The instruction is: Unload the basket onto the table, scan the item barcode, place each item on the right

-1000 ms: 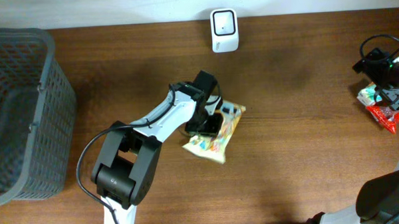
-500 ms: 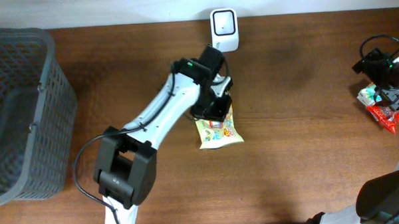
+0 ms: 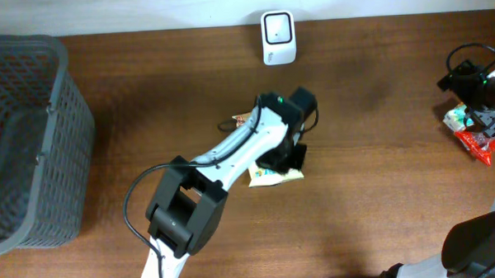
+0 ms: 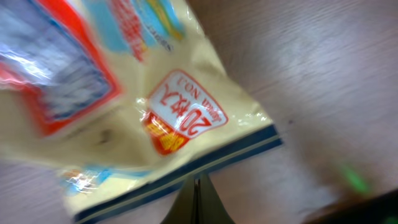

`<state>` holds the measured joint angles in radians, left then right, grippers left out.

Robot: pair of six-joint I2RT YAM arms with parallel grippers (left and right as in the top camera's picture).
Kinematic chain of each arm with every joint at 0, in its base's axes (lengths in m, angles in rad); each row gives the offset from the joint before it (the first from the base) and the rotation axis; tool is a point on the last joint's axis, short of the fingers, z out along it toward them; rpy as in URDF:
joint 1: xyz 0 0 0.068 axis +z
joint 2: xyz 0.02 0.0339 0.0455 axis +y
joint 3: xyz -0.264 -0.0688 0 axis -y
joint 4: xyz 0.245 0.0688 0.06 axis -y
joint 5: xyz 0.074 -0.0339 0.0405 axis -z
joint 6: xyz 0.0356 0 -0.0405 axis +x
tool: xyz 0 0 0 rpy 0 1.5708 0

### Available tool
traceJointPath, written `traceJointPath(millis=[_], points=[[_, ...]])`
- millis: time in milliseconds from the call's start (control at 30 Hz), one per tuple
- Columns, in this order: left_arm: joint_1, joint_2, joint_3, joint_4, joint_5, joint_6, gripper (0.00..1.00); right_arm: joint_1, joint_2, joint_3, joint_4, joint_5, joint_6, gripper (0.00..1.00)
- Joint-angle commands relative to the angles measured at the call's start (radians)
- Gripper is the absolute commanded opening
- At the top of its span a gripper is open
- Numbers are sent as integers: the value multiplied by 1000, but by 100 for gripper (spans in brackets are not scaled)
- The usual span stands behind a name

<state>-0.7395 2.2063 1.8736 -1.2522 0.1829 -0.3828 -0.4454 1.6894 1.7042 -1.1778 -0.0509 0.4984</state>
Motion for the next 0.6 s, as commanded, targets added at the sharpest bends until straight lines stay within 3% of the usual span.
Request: traceJointPath(millis=[0,233,367,433,567], points=[[50,-47,103,-46,-198,10,0,1,2,0,0,-1,4,99],[62,28,-52,42,-182,-103,0,1,2,0,0,-2,4,99],[61,87,-95,77,-19,-102,0,1,2,-1,0,-2,4,99],[56,96,-105,34,74,-86,0,1,2,-1,0,-2,4,99],[66,72,0,-140,83,-19,0,1,2,0,0,-2,4,99]])
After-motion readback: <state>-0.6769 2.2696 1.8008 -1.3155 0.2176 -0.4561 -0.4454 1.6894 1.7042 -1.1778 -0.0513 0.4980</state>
